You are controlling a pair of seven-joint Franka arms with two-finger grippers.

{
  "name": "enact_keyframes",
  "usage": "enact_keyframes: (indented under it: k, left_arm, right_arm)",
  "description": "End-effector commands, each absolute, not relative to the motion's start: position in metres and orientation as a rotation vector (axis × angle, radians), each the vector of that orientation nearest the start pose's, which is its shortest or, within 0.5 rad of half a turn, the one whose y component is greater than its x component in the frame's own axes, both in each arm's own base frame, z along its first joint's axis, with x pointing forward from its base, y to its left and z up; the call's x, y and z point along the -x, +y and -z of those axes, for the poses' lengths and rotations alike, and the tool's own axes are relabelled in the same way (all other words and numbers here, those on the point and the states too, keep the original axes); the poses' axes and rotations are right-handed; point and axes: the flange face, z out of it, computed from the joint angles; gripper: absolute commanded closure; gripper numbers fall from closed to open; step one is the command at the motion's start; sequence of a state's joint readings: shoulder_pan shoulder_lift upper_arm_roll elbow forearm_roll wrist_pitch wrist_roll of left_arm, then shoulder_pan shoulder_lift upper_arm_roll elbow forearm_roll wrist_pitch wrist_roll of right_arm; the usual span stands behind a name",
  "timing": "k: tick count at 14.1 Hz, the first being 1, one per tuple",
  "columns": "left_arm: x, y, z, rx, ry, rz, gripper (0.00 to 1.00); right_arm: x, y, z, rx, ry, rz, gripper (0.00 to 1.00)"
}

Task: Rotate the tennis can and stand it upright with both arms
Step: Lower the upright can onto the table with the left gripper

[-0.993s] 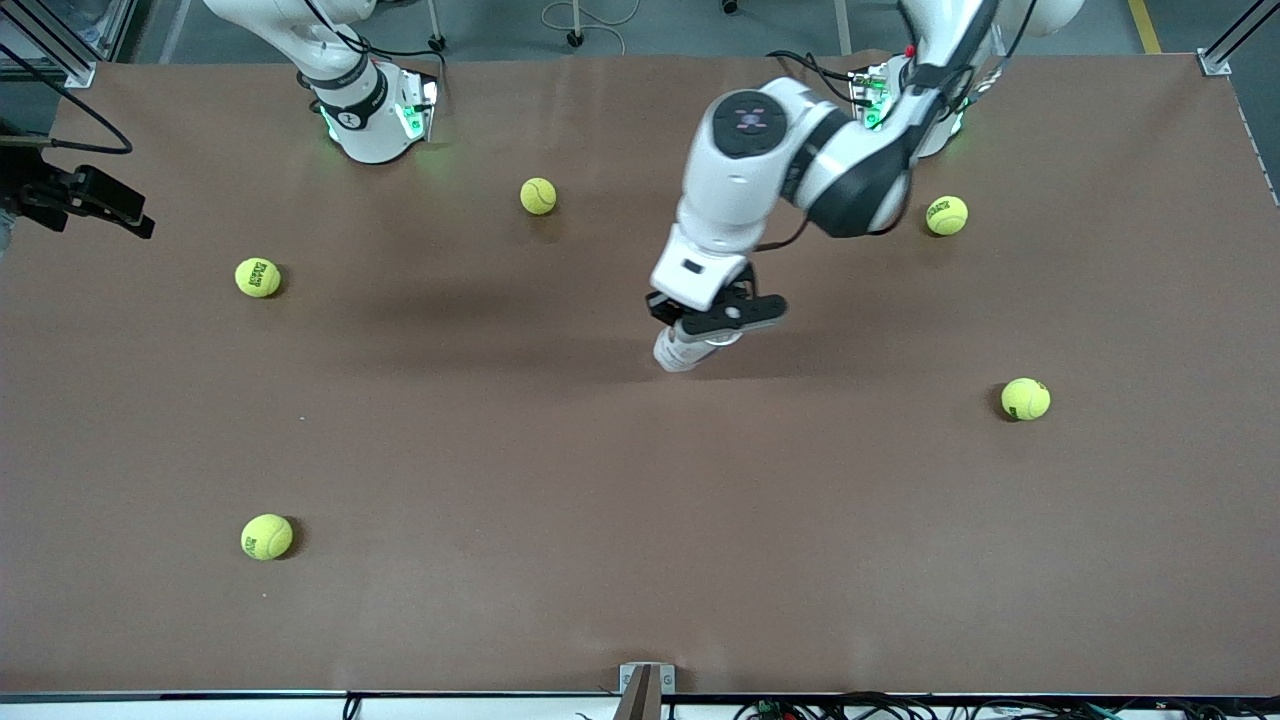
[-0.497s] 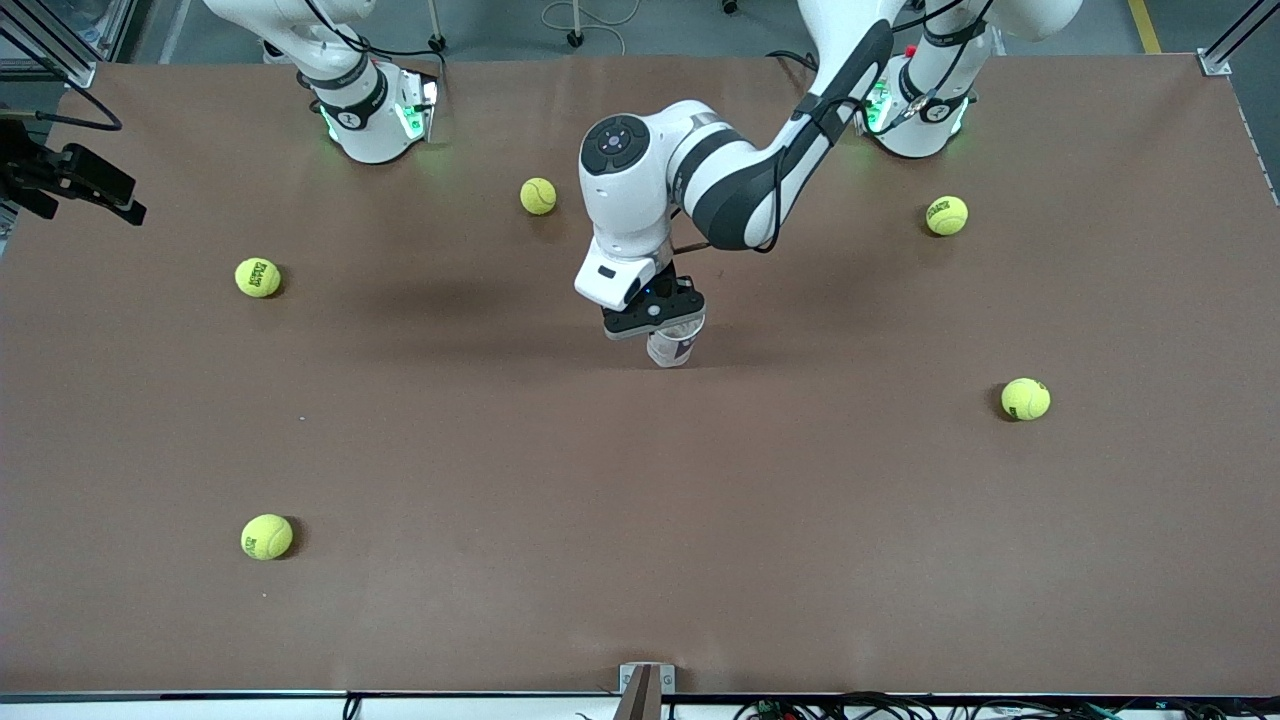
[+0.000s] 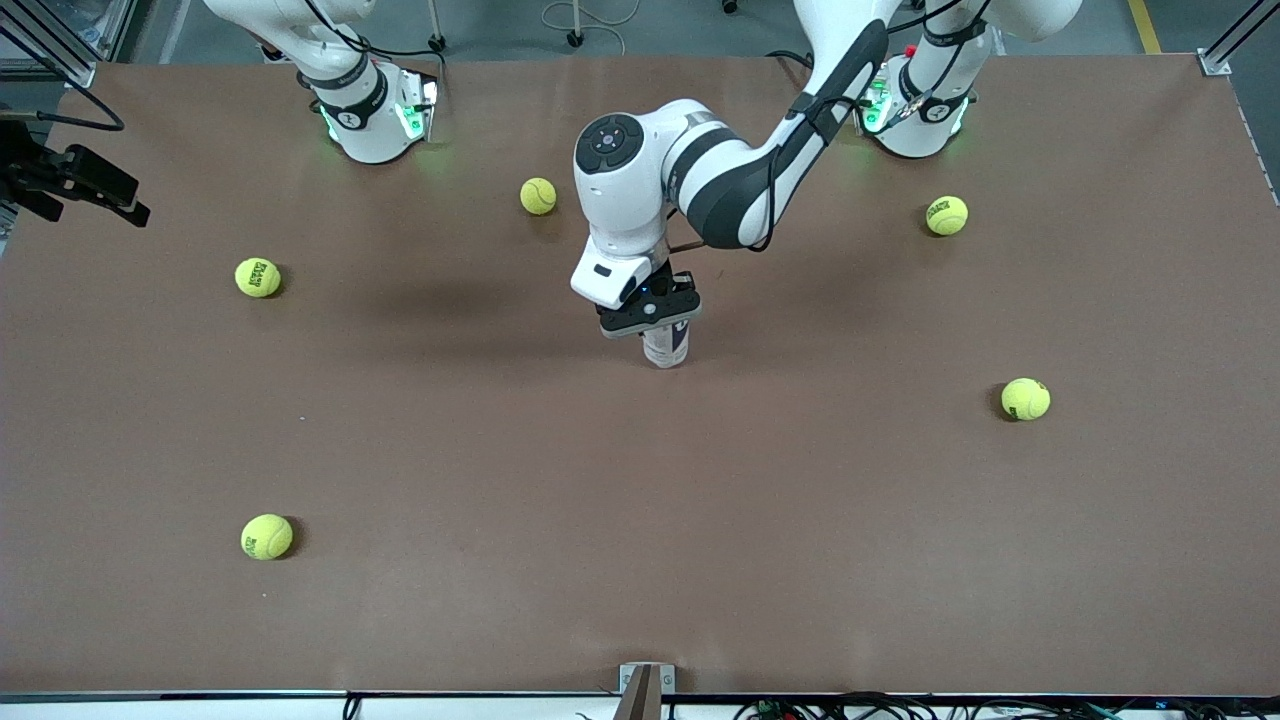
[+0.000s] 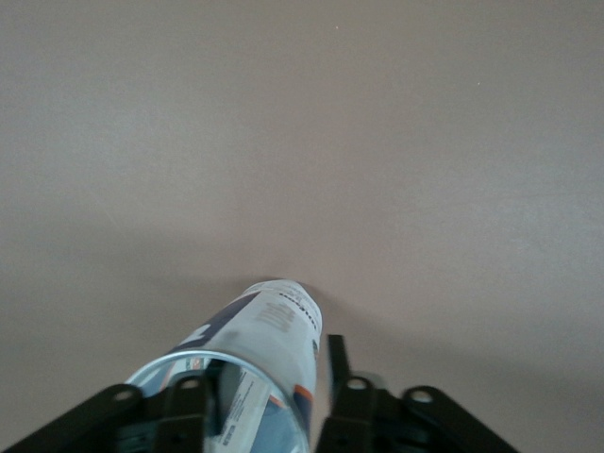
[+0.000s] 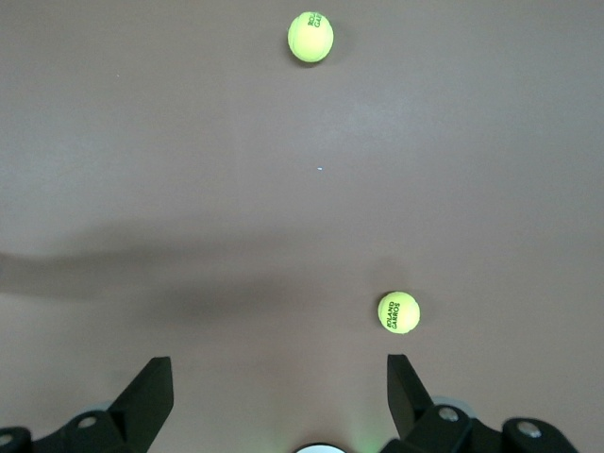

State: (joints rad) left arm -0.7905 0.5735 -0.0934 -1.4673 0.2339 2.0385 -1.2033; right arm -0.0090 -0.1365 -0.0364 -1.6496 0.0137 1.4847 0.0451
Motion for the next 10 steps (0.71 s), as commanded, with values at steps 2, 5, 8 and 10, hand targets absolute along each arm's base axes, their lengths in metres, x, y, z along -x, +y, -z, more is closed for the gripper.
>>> enact_keyframes:
  k: [2,5,8,10]
  left_arm:
    - [-0.475,-0.535,-0.374,3.047,-0.356,0.257,0.28]
    - [-0.472,-0.533,-0.392,3.058,-0.366,0.268,0.18]
    - [-0.471,-0.532,-0.412,3.08,-0.378,0.292,0.18]
    - [-0.483,-0.515,-0.441,3.094,-0.426,0.335,0.12]
  right_arm:
    - [-0.496,-0.022,-0.653,3.125,0.111,-0.024,0.0]
    - [-0.498,-0.02,-0.662,3.132,0.105,-0.005,0.0]
    - [-0.5,-0.018,-0.663,3.131,0.1,-0.002,0.0]
    - [-0.503,-0.019,-0.664,3.131,0.1,0.005,0.0]
